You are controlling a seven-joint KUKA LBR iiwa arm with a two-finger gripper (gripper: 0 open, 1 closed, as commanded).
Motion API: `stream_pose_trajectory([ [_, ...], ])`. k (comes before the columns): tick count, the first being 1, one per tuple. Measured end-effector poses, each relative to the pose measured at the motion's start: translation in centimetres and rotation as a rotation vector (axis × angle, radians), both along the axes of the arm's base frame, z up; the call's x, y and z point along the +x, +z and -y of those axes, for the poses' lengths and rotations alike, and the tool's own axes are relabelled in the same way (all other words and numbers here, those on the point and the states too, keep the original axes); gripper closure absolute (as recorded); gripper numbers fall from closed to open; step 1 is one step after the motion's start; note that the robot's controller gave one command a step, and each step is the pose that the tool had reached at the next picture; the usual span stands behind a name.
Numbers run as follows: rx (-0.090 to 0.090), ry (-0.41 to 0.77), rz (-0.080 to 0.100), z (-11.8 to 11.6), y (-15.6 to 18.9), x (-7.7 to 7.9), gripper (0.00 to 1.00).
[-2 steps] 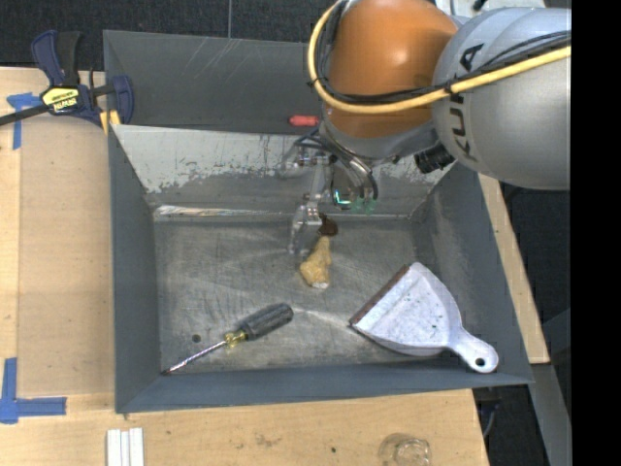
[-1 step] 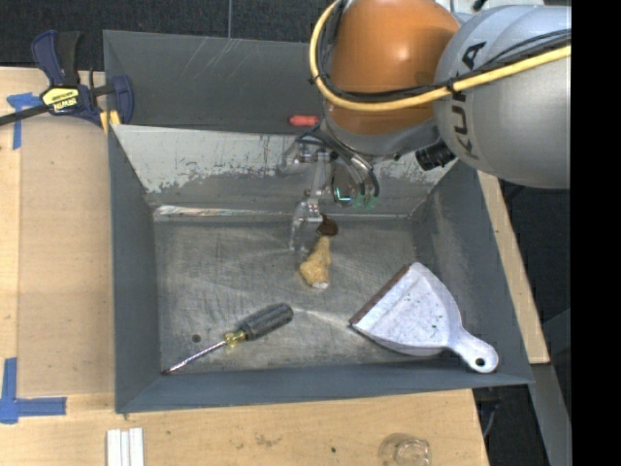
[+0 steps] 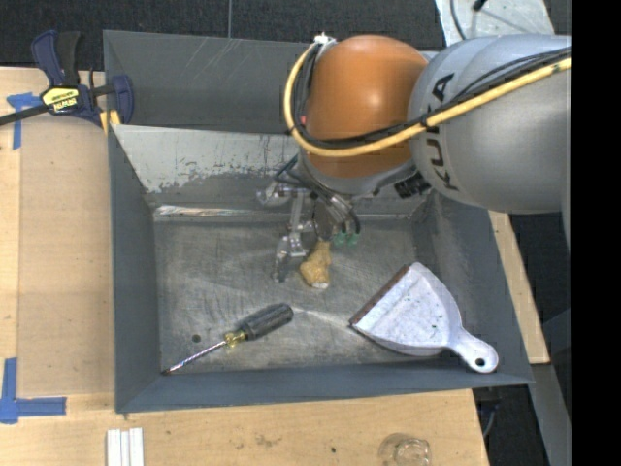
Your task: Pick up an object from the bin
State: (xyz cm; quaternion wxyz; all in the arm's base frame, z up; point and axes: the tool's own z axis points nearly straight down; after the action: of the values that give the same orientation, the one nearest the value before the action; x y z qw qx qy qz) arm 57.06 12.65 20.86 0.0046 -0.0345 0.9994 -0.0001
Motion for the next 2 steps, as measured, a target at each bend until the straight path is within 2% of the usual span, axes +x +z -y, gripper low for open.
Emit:
stream_pose_trajectory([
  [1,0.003,0.085,-0.01,-0.7,-2.5,-2.4,0.0],
  [2,-0.001,0.181,-0.001,-1.0,-6.8,-5.5,0.0],
])
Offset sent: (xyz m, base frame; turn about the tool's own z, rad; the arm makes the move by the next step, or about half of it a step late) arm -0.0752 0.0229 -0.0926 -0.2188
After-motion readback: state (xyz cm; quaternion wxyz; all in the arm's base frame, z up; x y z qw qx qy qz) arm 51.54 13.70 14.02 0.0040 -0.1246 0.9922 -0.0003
